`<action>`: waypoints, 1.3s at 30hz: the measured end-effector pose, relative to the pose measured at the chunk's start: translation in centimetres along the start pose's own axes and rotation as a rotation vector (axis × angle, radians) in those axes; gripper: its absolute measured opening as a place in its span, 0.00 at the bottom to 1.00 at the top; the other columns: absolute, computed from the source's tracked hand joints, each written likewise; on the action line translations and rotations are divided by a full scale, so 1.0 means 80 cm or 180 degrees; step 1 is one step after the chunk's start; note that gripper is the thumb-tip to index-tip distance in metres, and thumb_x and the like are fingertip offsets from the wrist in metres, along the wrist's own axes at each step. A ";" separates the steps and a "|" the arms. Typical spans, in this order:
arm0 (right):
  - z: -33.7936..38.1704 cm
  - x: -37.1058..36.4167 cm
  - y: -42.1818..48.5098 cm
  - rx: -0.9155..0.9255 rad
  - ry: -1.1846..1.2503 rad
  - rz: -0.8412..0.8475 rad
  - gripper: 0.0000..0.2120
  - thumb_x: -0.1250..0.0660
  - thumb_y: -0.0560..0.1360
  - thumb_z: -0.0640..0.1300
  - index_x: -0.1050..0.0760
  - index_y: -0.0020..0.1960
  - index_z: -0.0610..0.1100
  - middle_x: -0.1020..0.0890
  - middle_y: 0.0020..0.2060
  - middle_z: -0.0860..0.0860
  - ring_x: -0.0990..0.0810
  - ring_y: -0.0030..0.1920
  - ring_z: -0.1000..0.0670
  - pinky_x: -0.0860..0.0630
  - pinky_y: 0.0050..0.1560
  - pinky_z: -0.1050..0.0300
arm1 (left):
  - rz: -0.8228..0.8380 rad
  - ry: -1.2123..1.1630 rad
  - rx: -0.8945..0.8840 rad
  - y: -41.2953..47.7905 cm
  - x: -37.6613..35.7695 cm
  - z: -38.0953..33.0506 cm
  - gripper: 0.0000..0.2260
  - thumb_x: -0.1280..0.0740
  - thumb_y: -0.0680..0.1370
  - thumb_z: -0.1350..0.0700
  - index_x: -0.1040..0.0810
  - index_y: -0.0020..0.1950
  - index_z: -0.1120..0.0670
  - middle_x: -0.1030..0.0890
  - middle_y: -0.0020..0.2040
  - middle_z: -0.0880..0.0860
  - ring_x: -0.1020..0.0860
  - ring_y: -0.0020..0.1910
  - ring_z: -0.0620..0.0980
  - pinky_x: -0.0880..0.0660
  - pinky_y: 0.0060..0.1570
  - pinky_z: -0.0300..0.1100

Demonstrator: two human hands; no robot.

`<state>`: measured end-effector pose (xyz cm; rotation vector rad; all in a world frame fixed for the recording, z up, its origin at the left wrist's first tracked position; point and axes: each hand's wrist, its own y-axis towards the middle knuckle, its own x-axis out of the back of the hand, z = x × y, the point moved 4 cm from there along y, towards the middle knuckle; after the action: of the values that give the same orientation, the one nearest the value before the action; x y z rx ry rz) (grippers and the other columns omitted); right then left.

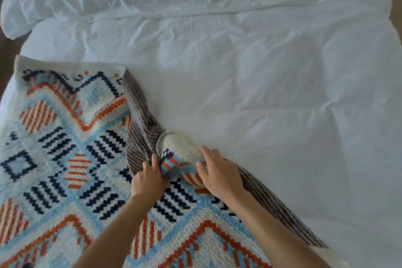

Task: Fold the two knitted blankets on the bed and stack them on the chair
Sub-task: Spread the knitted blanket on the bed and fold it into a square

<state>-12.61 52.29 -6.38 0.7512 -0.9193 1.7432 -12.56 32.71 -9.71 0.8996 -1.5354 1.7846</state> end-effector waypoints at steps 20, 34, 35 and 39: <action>0.008 0.067 0.007 0.0160 0.0745 -0.1043 0.07 0.30 0.69 0.32 0.27 0.45 0.36 0.26 0.45 0.44 0.30 0.34 0.54 0.34 0.29 0.70 | -0.1115 -0.0478 -0.1338 -0.001 0.124 -0.030 0.12 0.38 0.77 0.60 0.30 0.61 0.59 0.24 0.55 0.57 0.23 0.33 0.58 0.29 0.26 0.47; -0.172 0.241 0.062 -0.0827 -0.0092 -0.2428 0.10 0.38 0.70 0.27 0.31 0.49 0.35 0.27 0.47 0.39 0.26 0.43 0.43 0.33 0.35 0.55 | -0.1964 -0.1903 -0.2031 0.089 0.245 -0.291 0.17 0.43 0.76 0.67 0.35 0.64 0.56 0.33 0.63 0.56 0.32 0.58 0.56 0.29 0.49 0.44; -0.187 0.234 0.065 -0.1106 -0.0315 -0.2113 0.09 0.38 0.72 0.30 0.32 0.51 0.36 0.27 0.48 0.39 0.26 0.46 0.41 0.32 0.37 0.53 | -0.1815 -0.1791 -0.2053 0.097 0.237 -0.297 0.22 0.42 0.76 0.66 0.39 0.69 0.56 0.37 0.69 0.56 0.37 0.66 0.55 0.32 0.60 0.46; -0.236 0.199 0.072 -0.2075 -0.0762 -0.0826 0.26 0.35 0.74 0.42 0.42 0.68 0.41 0.31 0.61 0.39 0.32 0.59 0.38 0.31 0.53 0.45 | -0.0891 -0.0801 -0.1778 0.128 0.190 -0.305 0.28 0.41 0.76 0.62 0.47 0.74 0.55 0.43 0.73 0.56 0.45 0.72 0.56 0.39 0.67 0.51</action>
<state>-24.49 74.63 -4.51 0.6096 -1.3896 1.0419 -32.20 55.70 -5.58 1.0104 -1.8275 0.9942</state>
